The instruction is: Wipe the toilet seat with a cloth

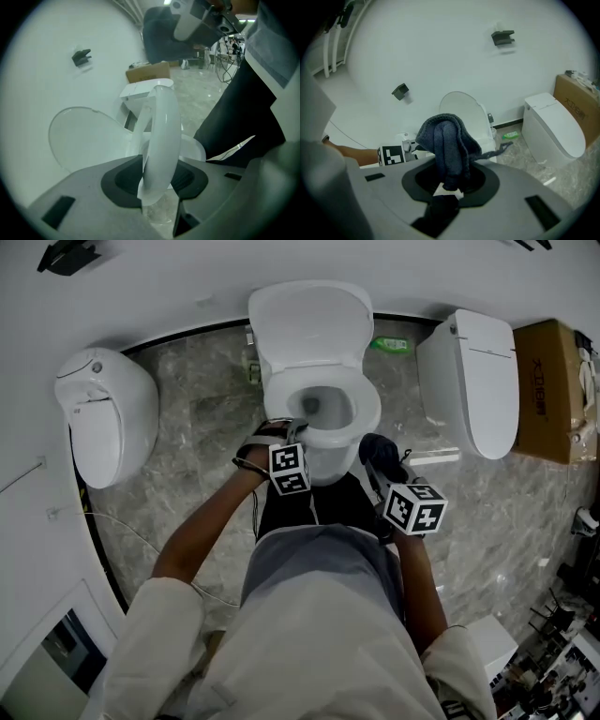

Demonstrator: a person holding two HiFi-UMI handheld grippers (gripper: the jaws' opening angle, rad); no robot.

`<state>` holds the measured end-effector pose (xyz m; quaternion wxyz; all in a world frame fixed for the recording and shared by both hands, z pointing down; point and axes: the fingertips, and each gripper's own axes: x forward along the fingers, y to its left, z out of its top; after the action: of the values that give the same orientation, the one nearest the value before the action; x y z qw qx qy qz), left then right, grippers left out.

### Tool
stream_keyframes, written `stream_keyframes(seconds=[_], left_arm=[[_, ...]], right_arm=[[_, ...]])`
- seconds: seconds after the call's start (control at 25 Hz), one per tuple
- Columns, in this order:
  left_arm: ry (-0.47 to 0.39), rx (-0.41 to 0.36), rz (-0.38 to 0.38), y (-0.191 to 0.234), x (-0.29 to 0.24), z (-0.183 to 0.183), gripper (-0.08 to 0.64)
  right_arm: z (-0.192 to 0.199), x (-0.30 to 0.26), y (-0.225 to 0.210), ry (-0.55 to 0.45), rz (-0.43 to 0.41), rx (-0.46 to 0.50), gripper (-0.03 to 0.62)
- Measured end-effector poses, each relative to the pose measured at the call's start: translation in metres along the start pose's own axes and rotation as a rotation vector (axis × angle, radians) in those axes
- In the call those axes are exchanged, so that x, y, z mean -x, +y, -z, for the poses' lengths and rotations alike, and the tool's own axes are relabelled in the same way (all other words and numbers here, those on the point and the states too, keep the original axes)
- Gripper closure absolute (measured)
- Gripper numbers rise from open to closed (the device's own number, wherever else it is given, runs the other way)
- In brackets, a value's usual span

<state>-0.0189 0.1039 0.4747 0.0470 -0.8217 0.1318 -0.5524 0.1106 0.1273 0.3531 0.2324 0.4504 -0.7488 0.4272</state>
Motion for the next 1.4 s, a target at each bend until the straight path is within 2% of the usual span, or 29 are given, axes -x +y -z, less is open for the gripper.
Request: stream_keyframes(seconds=[0.2, 0.36, 0.44, 0.64, 0.72, 1.0, 1.28, 1.4], left_arm=[[0.033, -0.066, 0.029, -0.023, -0.008, 0.005, 0.416], [0.044, -0.085, 0.061, -0.041, -0.015, 0.007, 0.400], [0.035, -0.063, 0.092, -0.052, -0.019, 0.009, 0.391], [-0.051, 0.080, 0.195, -0.073, -0.024, 0.008, 0.331], [-0.083, 0.098, 0.216, -0.078, -0.024, 0.008, 0.325], [-0.118, 0.079, 0.311, -0.102, -0.037, 0.013, 0.295], [-0.174, 0.098, 0.341, -0.128, -0.050, 0.019, 0.273], [-0.195, 0.075, 0.348, -0.138, -0.057, 0.022, 0.270]], right_arm=[[0.016, -0.006, -0.003, 0.031, 0.000, -0.007, 0.518], [0.028, -0.014, -0.005, 0.065, -0.008, -0.018, 0.518], [0.034, -0.017, -0.005, 0.081, -0.015, -0.023, 0.518], [0.049, -0.028, -0.008, 0.115, -0.022, -0.047, 0.517], [0.055, -0.031, -0.008, 0.134, -0.027, -0.052, 0.518], [0.071, -0.048, -0.011, 0.178, -0.037, -0.063, 0.518], [0.086, -0.061, -0.016, 0.205, -0.034, -0.080, 0.518], [0.096, -0.071, -0.025, 0.223, -0.027, -0.099, 0.518]])
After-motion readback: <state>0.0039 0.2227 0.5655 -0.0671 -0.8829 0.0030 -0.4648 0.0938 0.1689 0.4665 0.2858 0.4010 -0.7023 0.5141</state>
